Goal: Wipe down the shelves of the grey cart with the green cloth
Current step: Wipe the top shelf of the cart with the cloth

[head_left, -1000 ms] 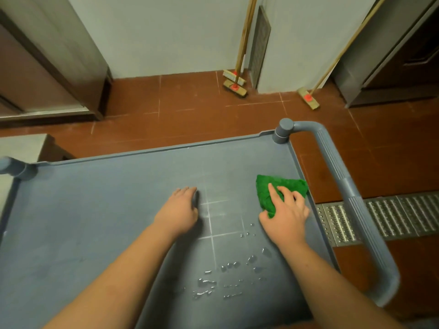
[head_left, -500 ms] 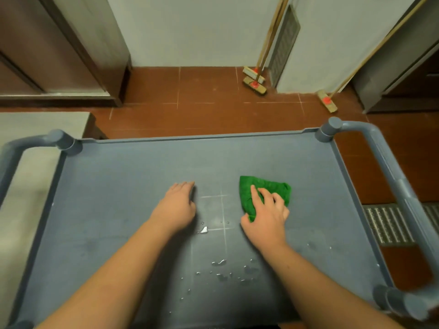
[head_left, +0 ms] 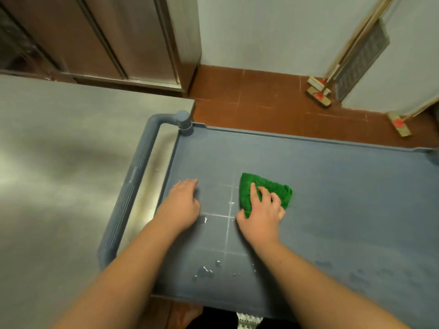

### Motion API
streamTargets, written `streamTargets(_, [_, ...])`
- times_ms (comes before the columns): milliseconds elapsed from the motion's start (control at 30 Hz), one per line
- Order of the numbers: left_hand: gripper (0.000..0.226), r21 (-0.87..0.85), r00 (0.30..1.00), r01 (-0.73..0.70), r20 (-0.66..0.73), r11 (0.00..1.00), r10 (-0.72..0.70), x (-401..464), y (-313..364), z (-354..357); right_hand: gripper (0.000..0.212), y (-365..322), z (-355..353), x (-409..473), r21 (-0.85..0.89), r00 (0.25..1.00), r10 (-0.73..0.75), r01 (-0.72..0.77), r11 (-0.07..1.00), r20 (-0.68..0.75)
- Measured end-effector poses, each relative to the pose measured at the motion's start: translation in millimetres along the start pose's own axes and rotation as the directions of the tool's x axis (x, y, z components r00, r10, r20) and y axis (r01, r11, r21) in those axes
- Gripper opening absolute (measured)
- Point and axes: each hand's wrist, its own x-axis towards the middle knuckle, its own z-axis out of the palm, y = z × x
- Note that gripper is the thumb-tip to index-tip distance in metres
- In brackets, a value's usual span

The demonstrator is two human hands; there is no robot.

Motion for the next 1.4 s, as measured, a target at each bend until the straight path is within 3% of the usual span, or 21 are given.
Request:
streamTargets(267, [0.057,-0.127,0.999,-0.005,-0.052,0.992,-0.002,-36.0,-57.7,-35.4,0.085,-103.8,28.9,-8.6,-0.007,0.989,-0.069,0.07,0.997,0.131])
streamTargets(433, [0.061,-0.237,1.0,0.022,0.015,0.971,-0.018,-43.4,-65.9,-30.9,0.087,-140.2,32.8,-14.9,0.001,0.972,-0.146,0.148,0.989,0.183])
streamTargets(600, [0.049,-0.351,0.994,0.098,0.083,0.931,-0.073,-31.2,-78.5,-28.4,0.077,-175.8,39.0,-25.6,0.045,0.923,-0.308,0.306,0.951,0.229])
streamTargets(700, [0.046,-0.345,0.987,0.133,0.126,0.929,-0.095,-33.9,-77.9,-32.2,0.075,-174.9,39.1,-27.1,0.008,0.924,-0.318,0.324,0.946,0.212])
streamTargets(800, [0.048,-0.334,0.976,0.153,0.202,0.93,-0.088,-35.2,-75.8,-35.2,0.087,-169.0,36.8,-34.2,-0.029,0.923,-0.34,0.351,0.936,0.183])
streamTargets(933, [0.036,-0.3,0.964,0.179,0.243,0.937,-0.106,-31.9,-78.6,-31.8,0.076,-154.4,42.2,-62.5,-0.107,0.913,-0.364,0.387,0.916,0.184])
streamTargets(1100, [0.057,-0.18,0.963,0.072,0.27,0.981,-0.021,-33.0,-82.4,-27.7,0.081,-139.7,37.4,-69.1,-0.129,0.922,-0.355,0.375,0.918,0.155])
streamTargets(1200, [0.053,-0.12,0.975,0.01,0.22,0.993,0.017,-32.8,-69.4,-28.5,0.082,-124.0,30.9,-65.9,-0.13,0.929,-0.34,0.358,0.925,0.146])
streamTargets(1400, [0.066,-0.114,0.958,-0.124,0.245,0.986,0.148,-35.7,-23.9,-4.0,0.082,-78.8,13.4,-65.7,-0.132,0.95,-0.289,0.303,0.944,0.118])
